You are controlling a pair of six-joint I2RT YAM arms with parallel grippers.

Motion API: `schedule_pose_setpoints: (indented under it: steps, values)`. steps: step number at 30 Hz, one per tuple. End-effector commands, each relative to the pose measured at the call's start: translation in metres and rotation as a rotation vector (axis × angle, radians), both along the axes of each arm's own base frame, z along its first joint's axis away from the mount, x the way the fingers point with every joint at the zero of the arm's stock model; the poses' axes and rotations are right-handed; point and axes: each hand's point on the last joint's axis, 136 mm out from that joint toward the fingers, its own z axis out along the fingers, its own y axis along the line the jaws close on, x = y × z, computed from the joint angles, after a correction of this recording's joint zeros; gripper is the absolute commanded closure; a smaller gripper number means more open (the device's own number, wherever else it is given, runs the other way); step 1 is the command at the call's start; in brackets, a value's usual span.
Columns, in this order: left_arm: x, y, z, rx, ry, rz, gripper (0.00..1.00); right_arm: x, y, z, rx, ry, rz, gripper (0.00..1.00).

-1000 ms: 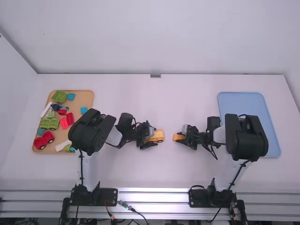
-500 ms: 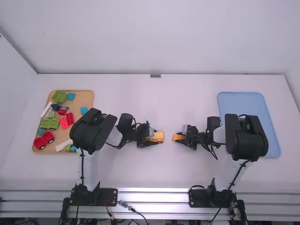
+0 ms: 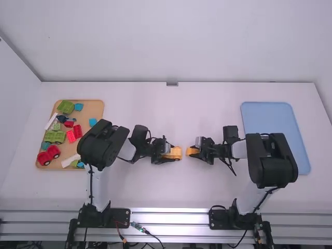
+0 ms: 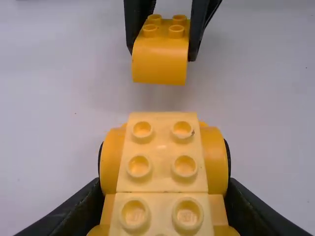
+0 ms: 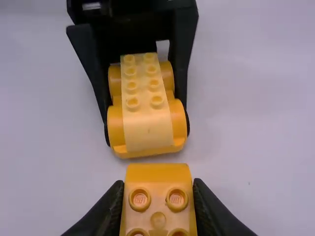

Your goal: Assemble lego blocks to make yellow taxi

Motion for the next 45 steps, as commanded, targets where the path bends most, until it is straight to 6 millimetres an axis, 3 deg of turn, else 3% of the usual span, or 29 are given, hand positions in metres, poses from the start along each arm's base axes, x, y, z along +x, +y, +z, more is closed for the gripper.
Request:
schedule_pose_setpoints:
  steps: [1, 10, 18, 23, 29, 34, 45]
  values:
    - [-0.002, 0.002, -0.004, 0.003, -0.010, -0.013, 0.57, 0.007, 0.009, 0.011, 0.005, -0.011, 0.012, 0.79]
    - [-0.004, 0.002, -0.004, -0.001, -0.006, -0.018, 0.58, 0.007, 0.039, 0.025, 0.011, -0.018, 0.094, 0.80]
    - [-0.004, 0.002, -0.004, 0.000, -0.004, -0.019, 0.58, 0.010, 0.047, 0.032, 0.011, -0.019, 0.120, 0.84]
    - [-0.004, 0.002, -0.005, 0.001, -0.003, -0.018, 0.58, 0.011, 0.043, 0.040, 0.018, -0.033, 0.105, 0.84]
    - [0.001, 0.004, -0.009, 0.028, -0.006, 0.014, 0.58, 0.002, 0.048, 0.049, 0.020, -0.039, 0.132, 0.85]
    - [0.001, 0.004, -0.008, 0.026, -0.003, 0.016, 0.58, -0.005, 0.058, 0.043, -0.015, -0.039, 0.159, 0.95]
    - [0.002, 0.003, -0.008, 0.025, -0.003, 0.017, 0.59, -0.008, 0.075, 0.041, -0.004, -0.049, 0.145, 0.99]
